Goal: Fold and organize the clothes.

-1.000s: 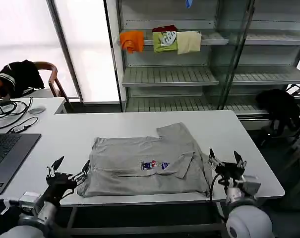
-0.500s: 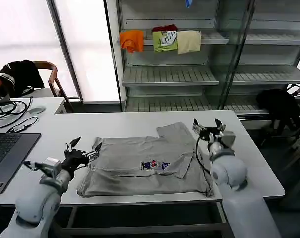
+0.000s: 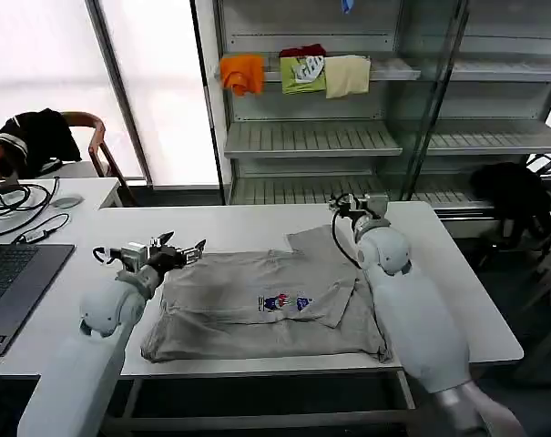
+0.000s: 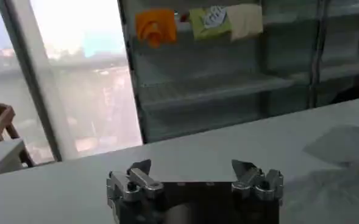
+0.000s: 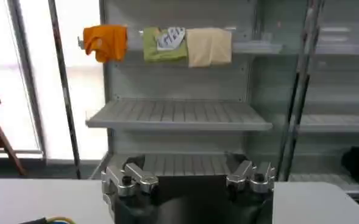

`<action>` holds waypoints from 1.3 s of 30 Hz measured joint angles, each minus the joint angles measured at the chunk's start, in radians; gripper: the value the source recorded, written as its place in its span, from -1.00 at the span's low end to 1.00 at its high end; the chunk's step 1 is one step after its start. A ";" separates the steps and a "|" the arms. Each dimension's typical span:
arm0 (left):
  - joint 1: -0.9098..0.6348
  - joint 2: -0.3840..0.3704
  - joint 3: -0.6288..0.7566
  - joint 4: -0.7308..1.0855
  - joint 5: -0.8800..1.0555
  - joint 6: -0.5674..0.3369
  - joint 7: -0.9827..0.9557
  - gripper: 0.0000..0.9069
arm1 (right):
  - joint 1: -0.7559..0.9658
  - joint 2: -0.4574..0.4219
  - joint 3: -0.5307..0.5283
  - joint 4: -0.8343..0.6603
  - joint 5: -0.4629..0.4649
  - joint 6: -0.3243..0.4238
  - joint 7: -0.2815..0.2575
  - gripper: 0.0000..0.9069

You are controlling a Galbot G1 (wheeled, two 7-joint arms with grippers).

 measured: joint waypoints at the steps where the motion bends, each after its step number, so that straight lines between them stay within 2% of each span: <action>1: -0.015 -0.006 0.005 0.024 0.002 -0.002 0.003 1.00 | 0.009 0.006 -0.003 -0.026 -0.005 0.004 -0.007 1.00; 8: -0.079 -0.044 0.023 0.162 0.024 -0.012 0.014 1.00 | 0.045 0.046 -0.010 -0.182 -0.040 0.033 -0.047 1.00; 16: -0.098 -0.064 0.025 0.221 0.033 -0.006 0.014 1.00 | 0.054 0.065 -0.011 -0.272 -0.056 0.043 -0.066 1.00; 39: -0.045 -0.052 -0.005 0.200 0.034 0.002 0.010 1.00 | 0.022 0.092 0.000 -0.282 -0.091 0.018 -0.071 1.00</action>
